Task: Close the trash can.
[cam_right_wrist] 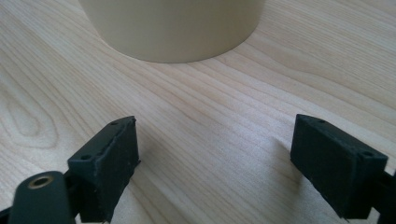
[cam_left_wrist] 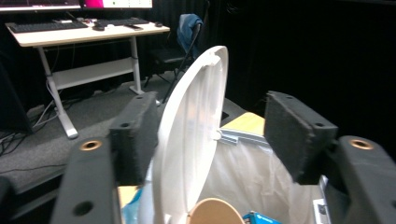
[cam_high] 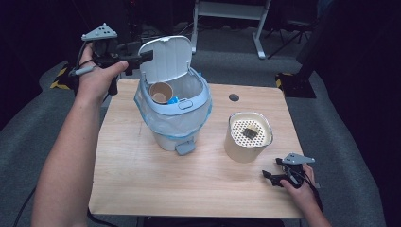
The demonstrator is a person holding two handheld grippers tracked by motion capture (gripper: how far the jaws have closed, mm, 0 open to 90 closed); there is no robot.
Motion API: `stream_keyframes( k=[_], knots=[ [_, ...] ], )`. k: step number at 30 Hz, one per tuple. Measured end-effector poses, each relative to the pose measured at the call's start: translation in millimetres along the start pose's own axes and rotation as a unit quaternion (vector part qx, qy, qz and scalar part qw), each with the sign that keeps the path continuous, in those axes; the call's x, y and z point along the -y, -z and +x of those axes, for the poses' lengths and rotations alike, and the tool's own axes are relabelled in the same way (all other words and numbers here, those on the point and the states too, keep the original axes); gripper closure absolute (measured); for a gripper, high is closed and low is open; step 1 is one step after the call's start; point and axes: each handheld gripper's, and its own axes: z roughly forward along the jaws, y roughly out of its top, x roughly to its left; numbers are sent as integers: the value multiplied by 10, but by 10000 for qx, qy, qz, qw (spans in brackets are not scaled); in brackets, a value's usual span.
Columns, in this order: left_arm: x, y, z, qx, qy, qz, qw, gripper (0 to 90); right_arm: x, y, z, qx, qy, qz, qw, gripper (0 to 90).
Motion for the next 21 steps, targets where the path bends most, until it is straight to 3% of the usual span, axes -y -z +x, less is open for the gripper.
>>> stream_keyframes(
  k=[5, 12, 17, 21],
  knots=[
    [12, 73, -99, 227, -78, 108, 9997, 386, 0, 0, 0, 1, 1, 2, 10000, 150],
    [101, 115, -300, 443, -379, 497, 9971, 425, 0, 0, 0, 0, 2, 0, 10000, 150],
    [225, 109, -378, 722, -260, 639, 9950, 491, 0, 0, 0, 0, 1, 1, 10000, 150],
    [318, 79, -377, 1039, -14, 841, 9910, 520, 0, 0, 0, 4, 2, 0, 10000, 150]
  ],
)
